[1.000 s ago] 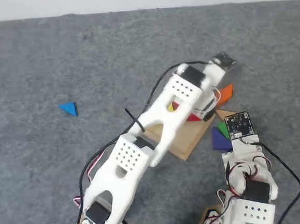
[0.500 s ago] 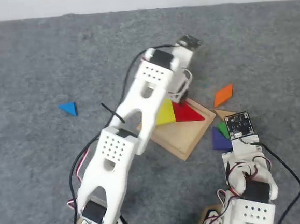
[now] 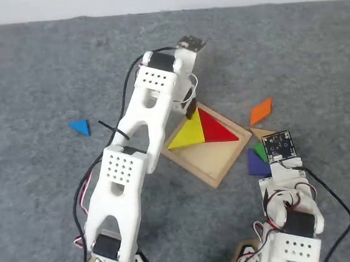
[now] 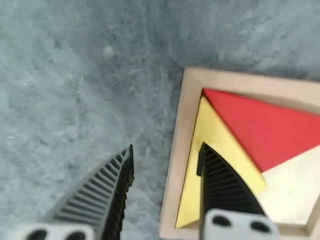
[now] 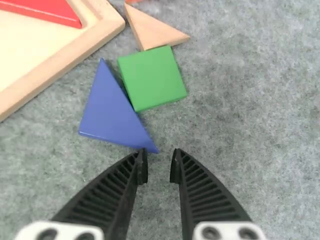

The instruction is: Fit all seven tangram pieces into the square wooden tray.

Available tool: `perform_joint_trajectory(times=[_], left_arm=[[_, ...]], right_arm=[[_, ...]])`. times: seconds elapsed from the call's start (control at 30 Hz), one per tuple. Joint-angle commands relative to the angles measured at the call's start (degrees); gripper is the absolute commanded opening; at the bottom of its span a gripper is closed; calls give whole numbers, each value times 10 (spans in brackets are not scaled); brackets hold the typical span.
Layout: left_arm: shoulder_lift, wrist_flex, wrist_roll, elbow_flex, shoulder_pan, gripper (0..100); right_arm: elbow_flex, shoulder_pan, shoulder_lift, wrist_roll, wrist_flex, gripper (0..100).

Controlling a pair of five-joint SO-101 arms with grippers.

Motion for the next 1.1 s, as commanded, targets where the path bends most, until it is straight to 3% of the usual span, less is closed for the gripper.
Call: perform_joint_trajectory(times=[0.0, 0.23, 0.57, 0.77, 0.93, 1.07], left_arm=[[-8, -10, -5, 41, 2, 209], [-13, -69, -5, 124, 2, 209], [-92, -40, 1, 70, -12, 209], [-230, -36, 61, 81, -59, 209], [-394, -62, 71, 207, -62, 209], [-535, -175, 69, 430, -91, 211]], right_arm=[[9, -4, -8, 7, 0, 92], [9, -4, -8, 7, 0, 91], [9, -2, -8, 7, 0, 91], [8, 0, -8, 9, 0, 91], [-7, -4, -8, 47, -1, 94], [-37, -4, -8, 84, -1, 95]])
